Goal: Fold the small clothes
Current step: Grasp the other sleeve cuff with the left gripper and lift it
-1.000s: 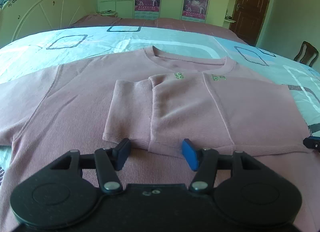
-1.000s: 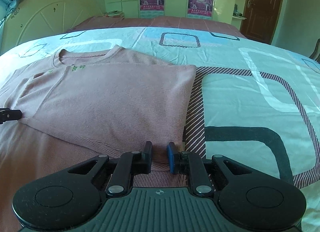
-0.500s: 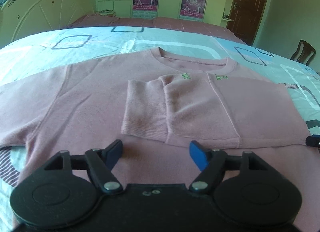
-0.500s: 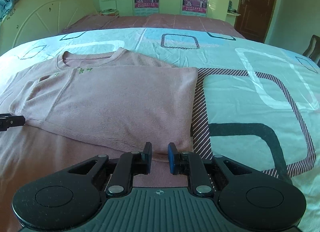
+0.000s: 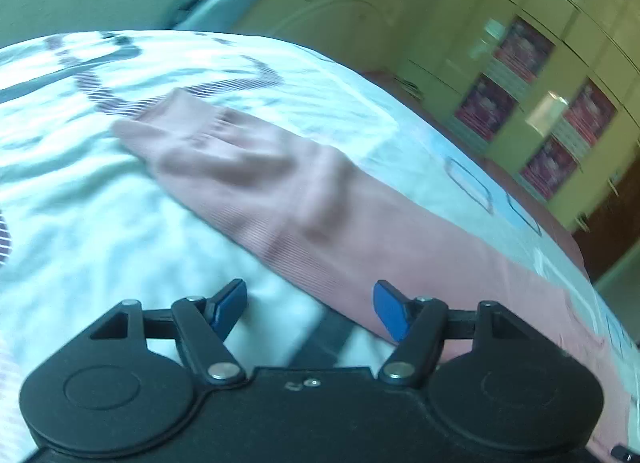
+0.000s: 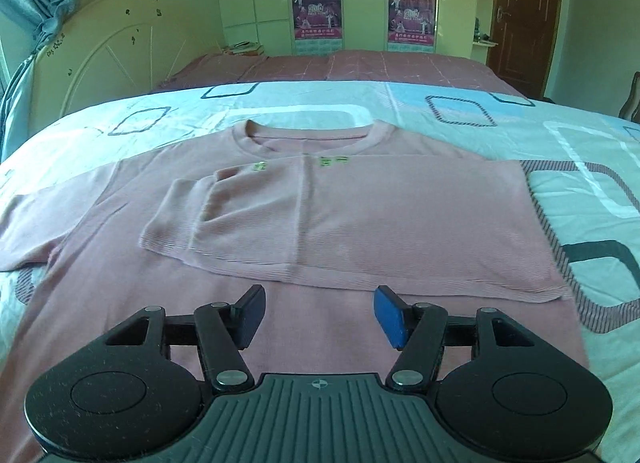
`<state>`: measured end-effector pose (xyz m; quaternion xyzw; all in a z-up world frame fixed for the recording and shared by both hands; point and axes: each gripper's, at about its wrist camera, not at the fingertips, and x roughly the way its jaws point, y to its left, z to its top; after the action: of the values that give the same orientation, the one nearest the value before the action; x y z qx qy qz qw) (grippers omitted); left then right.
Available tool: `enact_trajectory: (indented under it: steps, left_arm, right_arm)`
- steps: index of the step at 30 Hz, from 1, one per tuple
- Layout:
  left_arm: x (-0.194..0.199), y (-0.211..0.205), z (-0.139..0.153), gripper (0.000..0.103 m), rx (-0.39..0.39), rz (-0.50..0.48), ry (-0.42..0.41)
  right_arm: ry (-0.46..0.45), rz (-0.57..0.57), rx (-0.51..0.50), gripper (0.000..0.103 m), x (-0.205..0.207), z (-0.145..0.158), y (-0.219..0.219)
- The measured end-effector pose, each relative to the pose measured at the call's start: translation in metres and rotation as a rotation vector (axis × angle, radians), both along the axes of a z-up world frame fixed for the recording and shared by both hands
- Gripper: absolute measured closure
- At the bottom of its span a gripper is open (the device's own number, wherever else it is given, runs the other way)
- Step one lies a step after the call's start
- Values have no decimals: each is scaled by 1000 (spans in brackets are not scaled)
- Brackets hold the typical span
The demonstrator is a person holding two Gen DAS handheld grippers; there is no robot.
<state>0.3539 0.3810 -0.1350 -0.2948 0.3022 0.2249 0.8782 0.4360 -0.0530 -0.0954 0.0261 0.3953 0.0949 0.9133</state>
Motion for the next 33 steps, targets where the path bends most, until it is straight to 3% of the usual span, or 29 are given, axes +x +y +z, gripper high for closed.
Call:
enact_trajectory:
  steps: [3, 8, 11, 14, 16, 20, 25, 33]
  left_arm:
    - [-12, 55, -3, 53, -118, 94, -56]
    - [-9, 101, -14, 56, -223, 168, -138]
    - [0, 111, -18, 66, -229, 193, -149]
    - [8, 115, -18, 93, -234, 200, -130]
    - [13, 110, -13, 94, -218, 174, -157]
    - [39, 68, 8, 94, -163, 47, -200]
    - [82, -19, 34, 94, -100, -175, -205]
    - [144, -208, 38, 94, 65, -555, -67]
  right_arm:
    - [7, 2, 27, 42, 8, 3, 27]
    - [27, -28, 80, 42, 25, 9, 48]
    - [19, -35, 76, 42, 31, 15, 53]
    - [13, -52, 69, 42, 33, 16, 49]
    - [16, -70, 65, 42, 35, 15, 43]
    - [11, -97, 61, 42, 38, 14, 27]
    - [9, -125, 92, 42, 39, 12, -1]
    - [7, -154, 159, 42, 35, 11, -53]
